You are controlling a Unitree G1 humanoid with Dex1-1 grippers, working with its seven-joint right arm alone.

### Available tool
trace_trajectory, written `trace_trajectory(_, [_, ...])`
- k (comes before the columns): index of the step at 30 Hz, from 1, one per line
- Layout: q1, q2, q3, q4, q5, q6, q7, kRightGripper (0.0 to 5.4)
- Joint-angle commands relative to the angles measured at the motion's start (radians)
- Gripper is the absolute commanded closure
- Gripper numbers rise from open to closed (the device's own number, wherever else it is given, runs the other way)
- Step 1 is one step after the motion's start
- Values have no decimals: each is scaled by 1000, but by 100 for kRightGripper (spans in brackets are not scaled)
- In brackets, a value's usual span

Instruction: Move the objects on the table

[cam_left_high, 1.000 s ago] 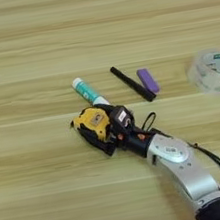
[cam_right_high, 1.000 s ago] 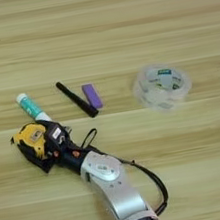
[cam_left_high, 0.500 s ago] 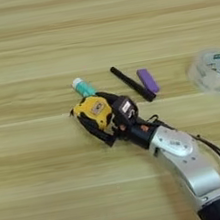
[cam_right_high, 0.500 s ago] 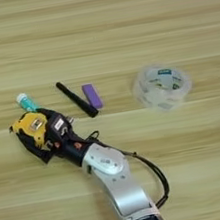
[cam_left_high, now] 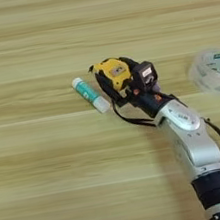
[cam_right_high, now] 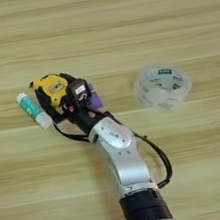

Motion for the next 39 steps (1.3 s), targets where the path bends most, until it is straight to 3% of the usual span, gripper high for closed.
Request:
trace_trajectory(1, [-114, -10, -30, 27, -1, -76, -33, 131])
trace_trajectory(17, [-212, -24, -47, 320, -31, -166, -47, 131])
trace_trajectory(39, [-225, -29, -22, 411, -84, -167, -31, 131])
